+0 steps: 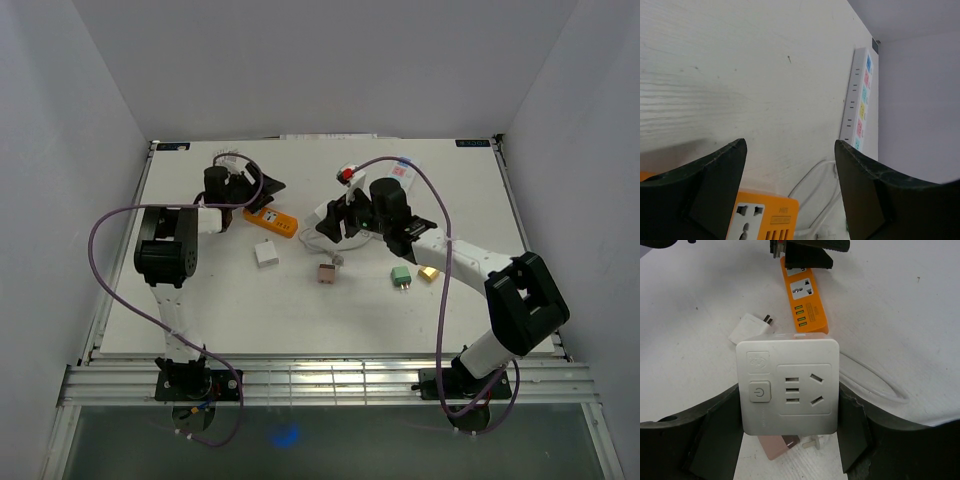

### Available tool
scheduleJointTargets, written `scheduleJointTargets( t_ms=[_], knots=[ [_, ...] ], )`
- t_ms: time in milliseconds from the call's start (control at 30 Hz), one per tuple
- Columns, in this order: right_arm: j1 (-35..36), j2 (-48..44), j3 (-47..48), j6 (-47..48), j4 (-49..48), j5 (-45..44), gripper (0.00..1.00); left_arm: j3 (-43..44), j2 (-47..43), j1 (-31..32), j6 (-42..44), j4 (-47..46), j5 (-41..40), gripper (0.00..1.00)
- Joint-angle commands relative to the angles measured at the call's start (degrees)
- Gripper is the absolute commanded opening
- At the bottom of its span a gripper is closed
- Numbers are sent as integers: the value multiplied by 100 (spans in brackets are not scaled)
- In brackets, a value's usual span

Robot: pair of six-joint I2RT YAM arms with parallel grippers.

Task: Insert the plug

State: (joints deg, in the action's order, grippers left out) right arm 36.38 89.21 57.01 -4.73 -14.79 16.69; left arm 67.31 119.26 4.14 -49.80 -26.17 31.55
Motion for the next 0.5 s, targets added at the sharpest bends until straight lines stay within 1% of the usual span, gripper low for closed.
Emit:
scheduleJointTargets(
  t_ms=[0,167,300,400,467],
  knots=[
    [-8,44,222,157,-165,142,20,-323,-202,314,243,-89,264,82],
    [-8,158,293,236,-77,54,20,-569,-140,473,146,-405,422,82],
    [-17,149,275,236,-112,28,20,-763,-438,474,233,-450,72,82],
    [-8,132,258,218,-138,45,20,-527,-527,334,243,-363,149,82],
    [-17,132,284,201,-112,115,20,-212,-422,237,173,-336,369,83]
  ],
)
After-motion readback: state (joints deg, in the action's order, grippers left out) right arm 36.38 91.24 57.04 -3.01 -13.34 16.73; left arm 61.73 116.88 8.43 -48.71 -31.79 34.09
